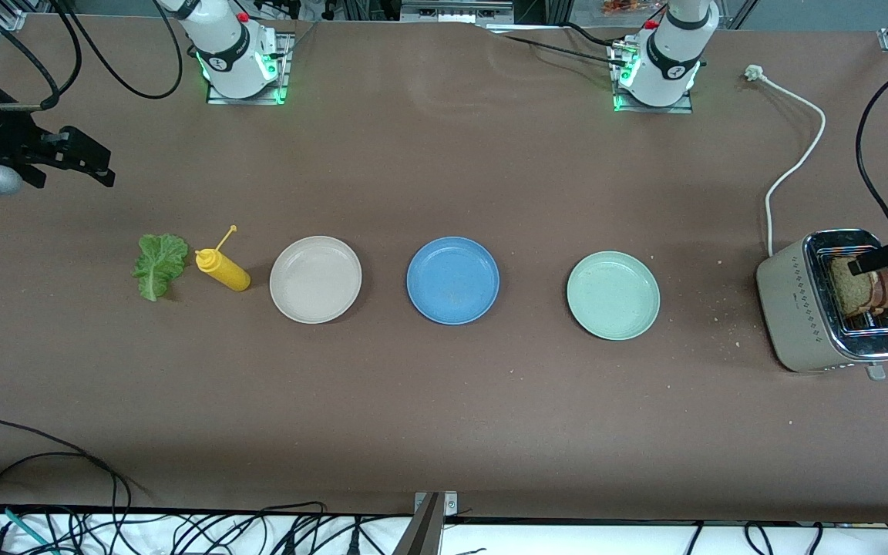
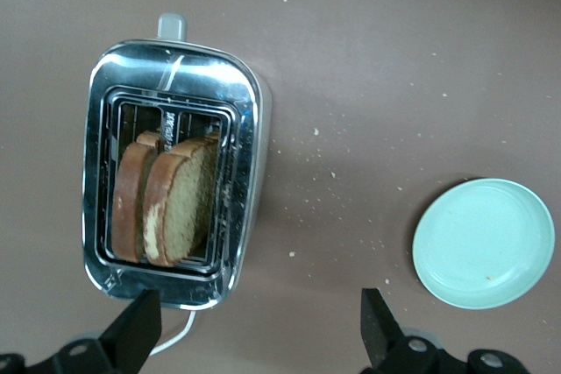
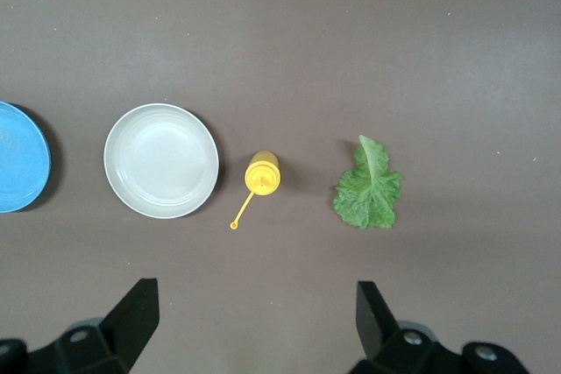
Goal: Make sandwich in blue plate with both arms
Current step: 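Lower the left gripper over the toaster onto a bread slice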
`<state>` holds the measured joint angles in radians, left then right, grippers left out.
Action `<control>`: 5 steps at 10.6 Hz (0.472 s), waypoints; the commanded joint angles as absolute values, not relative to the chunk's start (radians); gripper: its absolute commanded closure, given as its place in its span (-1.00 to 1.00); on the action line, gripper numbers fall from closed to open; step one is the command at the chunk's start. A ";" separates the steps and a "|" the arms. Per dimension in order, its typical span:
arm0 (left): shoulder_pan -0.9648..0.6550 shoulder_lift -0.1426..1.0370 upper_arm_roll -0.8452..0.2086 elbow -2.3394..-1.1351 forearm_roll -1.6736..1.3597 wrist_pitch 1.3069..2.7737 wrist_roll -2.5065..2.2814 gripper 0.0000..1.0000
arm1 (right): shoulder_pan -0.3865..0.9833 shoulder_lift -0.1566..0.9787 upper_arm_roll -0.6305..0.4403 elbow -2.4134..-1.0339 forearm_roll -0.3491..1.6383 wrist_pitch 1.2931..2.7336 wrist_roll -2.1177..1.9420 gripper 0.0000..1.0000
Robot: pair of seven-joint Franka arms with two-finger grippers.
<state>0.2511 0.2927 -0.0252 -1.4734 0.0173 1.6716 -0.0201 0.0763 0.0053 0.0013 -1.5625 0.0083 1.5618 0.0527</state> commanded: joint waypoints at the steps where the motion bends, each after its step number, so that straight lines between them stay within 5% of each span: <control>1: 0.268 0.365 -0.034 -1.460 0.096 1.692 0.008 -0.97 | 0.072 0.012 0.002 -1.540 0.029 1.554 0.052 -1.00; 5: 0.304 0.425 -0.035 -1.462 0.133 1.768 0.038 -0.90 | 0.074 0.012 0.002 -1.540 0.029 1.554 0.052 -1.00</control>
